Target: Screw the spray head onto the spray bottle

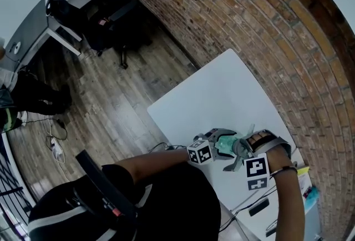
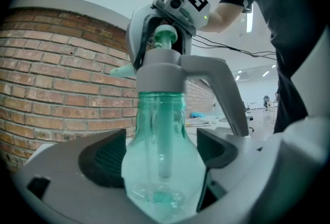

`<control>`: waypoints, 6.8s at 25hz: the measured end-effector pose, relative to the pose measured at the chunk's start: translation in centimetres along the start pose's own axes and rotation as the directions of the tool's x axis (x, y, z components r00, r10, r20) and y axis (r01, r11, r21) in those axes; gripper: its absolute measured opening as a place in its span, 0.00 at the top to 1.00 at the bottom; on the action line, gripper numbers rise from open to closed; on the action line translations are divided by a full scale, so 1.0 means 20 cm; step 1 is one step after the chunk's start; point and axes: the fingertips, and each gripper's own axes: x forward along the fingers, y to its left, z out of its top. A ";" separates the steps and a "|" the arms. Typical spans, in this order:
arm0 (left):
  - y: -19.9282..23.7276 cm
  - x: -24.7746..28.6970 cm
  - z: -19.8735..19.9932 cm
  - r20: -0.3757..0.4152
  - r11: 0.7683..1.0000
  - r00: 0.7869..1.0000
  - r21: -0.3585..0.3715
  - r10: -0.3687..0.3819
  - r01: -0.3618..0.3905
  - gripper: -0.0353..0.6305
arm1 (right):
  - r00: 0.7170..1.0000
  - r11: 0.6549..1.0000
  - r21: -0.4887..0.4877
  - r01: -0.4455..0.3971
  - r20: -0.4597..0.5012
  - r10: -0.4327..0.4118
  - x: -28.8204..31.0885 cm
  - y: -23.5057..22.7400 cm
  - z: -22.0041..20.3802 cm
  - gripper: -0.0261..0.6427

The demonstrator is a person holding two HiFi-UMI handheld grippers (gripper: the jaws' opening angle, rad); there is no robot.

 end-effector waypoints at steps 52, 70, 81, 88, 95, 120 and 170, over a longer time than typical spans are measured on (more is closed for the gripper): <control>-0.01 -0.04 -0.36 -0.058 0.998 0.997 0.023 -0.056 0.058 0.17 | 0.964 0.608 0.785 -0.117 0.238 -0.122 0.02 -0.04 -0.03 0.53; -0.01 -0.03 -0.34 0.002 1.000 1.000 0.022 -0.016 0.016 0.17 | 0.958 0.034 0.980 -0.198 0.200 -0.205 0.02 -0.03 -0.09 0.53; -0.01 -0.07 -0.30 -0.022 1.000 1.000 0.023 0.012 -0.012 0.17 | 0.927 0.475 0.879 -0.033 0.205 -0.315 -0.20 -0.10 -0.06 0.52; -0.01 -0.05 -0.28 -0.017 0.999 1.000 0.032 0.011 -0.011 0.17 | 0.990 0.836 0.548 0.040 0.091 -0.107 -0.04 0.00 -0.03 0.53; -0.01 -0.07 -0.25 -0.005 0.999 1.000 0.047 0.014 -0.013 0.17 | 0.978 0.761 0.647 -0.042 0.183 -0.101 -0.02 -0.01 -0.03 0.53; -0.01 -0.11 -0.10 -0.015 0.995 0.996 0.054 0.083 -0.082 0.17 | 0.949 -0.023 0.977 -0.212 0.201 -0.244 0.00 -0.07 -0.07 0.53; 0.05 0.07 0.06 -0.019 0.999 1.000 0.046 0.017 -0.016 0.28 | 0.989 0.935 -0.331 0.126 -0.027 -0.142 -0.12 -0.02 -0.03 0.53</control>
